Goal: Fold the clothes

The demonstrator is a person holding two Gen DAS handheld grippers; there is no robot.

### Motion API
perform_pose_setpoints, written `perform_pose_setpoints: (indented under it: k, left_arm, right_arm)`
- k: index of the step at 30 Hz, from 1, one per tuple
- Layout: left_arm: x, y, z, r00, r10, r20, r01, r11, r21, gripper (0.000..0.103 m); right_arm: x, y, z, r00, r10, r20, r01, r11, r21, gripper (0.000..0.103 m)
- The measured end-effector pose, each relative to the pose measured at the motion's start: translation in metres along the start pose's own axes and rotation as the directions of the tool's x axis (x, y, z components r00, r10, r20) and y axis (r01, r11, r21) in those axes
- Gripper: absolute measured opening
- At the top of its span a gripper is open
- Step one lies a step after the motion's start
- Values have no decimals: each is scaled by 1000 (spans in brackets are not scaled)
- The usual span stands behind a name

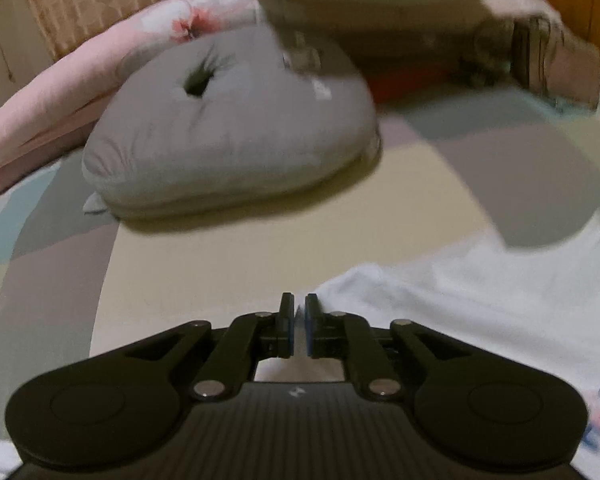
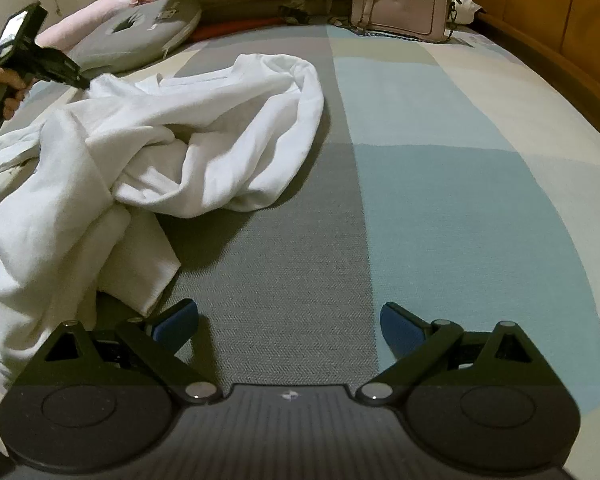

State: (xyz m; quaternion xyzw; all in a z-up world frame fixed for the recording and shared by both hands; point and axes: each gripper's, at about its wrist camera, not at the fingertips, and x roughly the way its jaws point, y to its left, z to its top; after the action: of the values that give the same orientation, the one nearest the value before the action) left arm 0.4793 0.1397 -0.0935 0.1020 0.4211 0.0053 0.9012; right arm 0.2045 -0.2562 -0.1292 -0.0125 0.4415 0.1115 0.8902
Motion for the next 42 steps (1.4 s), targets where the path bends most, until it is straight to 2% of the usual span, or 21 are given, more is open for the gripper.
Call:
perform_pose_setpoints:
  k: [5, 7, 9, 11, 15, 17, 19, 22, 28, 30, 34, 42]
  left_arm:
    - [-34, -6, -27, 1000, -29, 13, 28, 999, 28, 13]
    - [-53, -10, -41, 998, -53, 23, 52, 998, 43, 19]
    - [-78, -19, -60, 994, -107, 36, 105, 993, 57, 34]
    - [-103, -31, -81, 986, -159, 42, 155, 985, 74, 45]
    - [-146, -66, -130, 969, -247, 15, 243, 962, 127, 51]
    - [-167, -85, -152, 967, -253, 2, 250, 955, 161, 54]
    - [-185, -101, -168, 971, -240, 13, 234, 953, 191, 61]
    - [-212, -121, -183, 972, -233, 40, 220, 951, 217, 71]
    - [-252, -151, -183, 949, -304, 80, 281, 934, 220, 74]
    - [-266, -165, -180, 932, -346, 109, 316, 922, 225, 74]
    - [-283, -190, -175, 875, -467, 130, 429, 871, 241, 79]
    - [-238, -229, -168, 821, -571, 14, 555, 803, 217, 79]
  right_arm:
    - [3, 2, -4, 1000, -11, 5, 11, 1000, -18, 103]
    - [4, 3, -5, 1000, -17, 7, 17, 1000, -24, 103]
    - [5, 2, -6, 1000, -18, 16, 18, 1000, -21, 103]
    - [4, 2, -8, 999, -19, 31, 20, 1000, -17, 103]
    - [0, 4, -10, 999, -20, 39, 20, 1000, -10, 103]
    - [-5, 4, -11, 999, -13, 32, 14, 1000, -1, 102]
    - [-13, 4, -14, 1000, 1, 30, -1, 1000, 16, 100]
    - [-24, 3, -22, 999, 7, 33, -8, 999, 36, 100]
    - [-46, -2, -43, 999, 10, 41, -12, 997, 71, 100]
    - [-51, -4, -49, 999, 20, 43, -24, 996, 85, 100]
    - [-60, -4, -55, 999, 14, 50, -18, 997, 75, 100]
    - [-68, -9, -62, 998, 1, 58, -5, 997, 71, 100]
